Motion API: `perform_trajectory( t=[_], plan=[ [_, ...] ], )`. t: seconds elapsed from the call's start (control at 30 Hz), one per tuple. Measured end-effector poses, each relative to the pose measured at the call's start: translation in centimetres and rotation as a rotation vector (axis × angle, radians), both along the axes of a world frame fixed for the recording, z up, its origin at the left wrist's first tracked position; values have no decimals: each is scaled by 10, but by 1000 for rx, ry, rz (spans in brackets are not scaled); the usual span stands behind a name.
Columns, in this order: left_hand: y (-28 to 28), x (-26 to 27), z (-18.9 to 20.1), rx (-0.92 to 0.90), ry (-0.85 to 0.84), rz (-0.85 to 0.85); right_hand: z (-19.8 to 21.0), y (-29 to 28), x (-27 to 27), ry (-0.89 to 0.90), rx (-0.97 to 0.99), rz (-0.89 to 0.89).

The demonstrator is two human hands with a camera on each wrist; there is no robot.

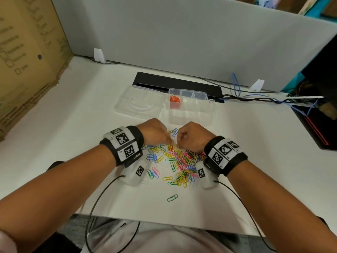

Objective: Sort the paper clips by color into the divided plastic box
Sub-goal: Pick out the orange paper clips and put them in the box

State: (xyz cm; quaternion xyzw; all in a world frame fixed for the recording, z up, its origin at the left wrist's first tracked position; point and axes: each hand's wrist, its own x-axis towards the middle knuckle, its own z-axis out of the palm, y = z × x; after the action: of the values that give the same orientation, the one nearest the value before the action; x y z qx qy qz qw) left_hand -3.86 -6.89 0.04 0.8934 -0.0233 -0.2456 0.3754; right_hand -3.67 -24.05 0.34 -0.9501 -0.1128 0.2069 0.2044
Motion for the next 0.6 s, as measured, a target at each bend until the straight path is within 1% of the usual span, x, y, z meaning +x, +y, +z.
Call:
perform_trajectory(
  t=[0.07, 0.13, 0.23, 0.3, 0.4, 0.47, 0.6],
  plan=[
    [-2, 0, 3, 153, -28, -89, 2, -3, 2, 5, -68, 8],
    [-6, 1, 5, 252, -43, -118, 5, -4, 1, -30, -91, 12],
    [-10, 3, 3, 325, -47, -134, 9, 2, -4, -66, 16, 50],
    [-10, 3, 0, 341, -37, -142, 10, 6, -10, -21, 56, 109],
    [-7, 2, 0, 343, -48, -140, 9, 3, -14, 25, -7, 155],
    [-2, 1, -1, 338, -49, -144, 10, -1, -13, 4, -20, 153],
    [4, 2, -4, 287, -34, -140, 13, 5, -13, -84, 73, 169]
  ],
)
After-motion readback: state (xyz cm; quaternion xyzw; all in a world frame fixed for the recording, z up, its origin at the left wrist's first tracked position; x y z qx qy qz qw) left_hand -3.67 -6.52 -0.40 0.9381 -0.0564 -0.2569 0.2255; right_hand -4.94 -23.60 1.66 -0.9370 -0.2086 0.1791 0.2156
